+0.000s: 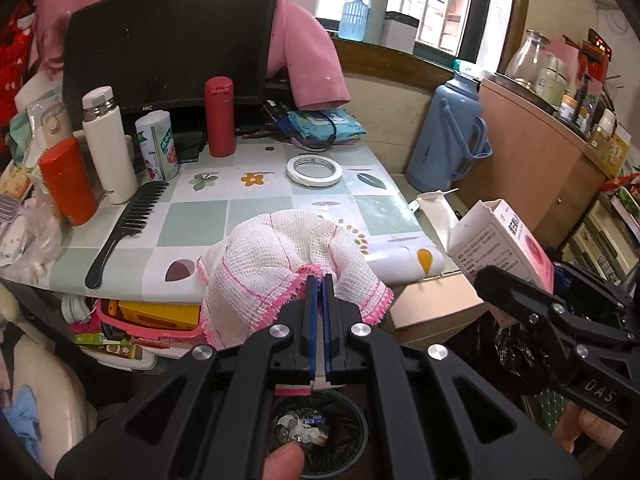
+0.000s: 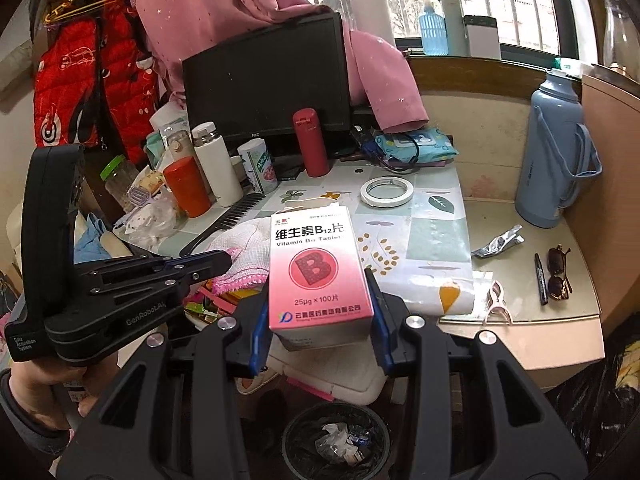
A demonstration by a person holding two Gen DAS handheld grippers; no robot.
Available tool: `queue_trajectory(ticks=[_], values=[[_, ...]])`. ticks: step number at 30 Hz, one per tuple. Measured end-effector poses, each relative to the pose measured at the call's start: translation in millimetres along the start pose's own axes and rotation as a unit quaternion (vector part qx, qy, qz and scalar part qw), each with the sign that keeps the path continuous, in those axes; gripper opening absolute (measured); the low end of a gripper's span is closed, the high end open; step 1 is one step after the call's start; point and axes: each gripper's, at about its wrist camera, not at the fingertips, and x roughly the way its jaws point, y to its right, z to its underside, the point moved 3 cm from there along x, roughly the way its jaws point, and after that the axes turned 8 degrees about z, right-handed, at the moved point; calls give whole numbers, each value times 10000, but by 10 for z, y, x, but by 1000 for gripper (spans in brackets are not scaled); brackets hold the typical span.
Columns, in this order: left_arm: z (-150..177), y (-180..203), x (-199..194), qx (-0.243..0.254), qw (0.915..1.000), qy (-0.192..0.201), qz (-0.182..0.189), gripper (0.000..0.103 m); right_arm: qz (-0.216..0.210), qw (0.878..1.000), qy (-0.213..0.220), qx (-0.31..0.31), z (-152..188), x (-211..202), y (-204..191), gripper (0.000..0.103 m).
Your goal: Collect trash
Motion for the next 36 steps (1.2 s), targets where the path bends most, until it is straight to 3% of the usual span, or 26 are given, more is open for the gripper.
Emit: queue_trajectory(ticks=[16,36], values=[[417,332,-281,158,9998,-66,127,2,34,9999,62,111,432,-474,-41,41],[1323,417,73,51,9973,-692,222,2,50,9987,-365,358,1268,-414,49,41]])
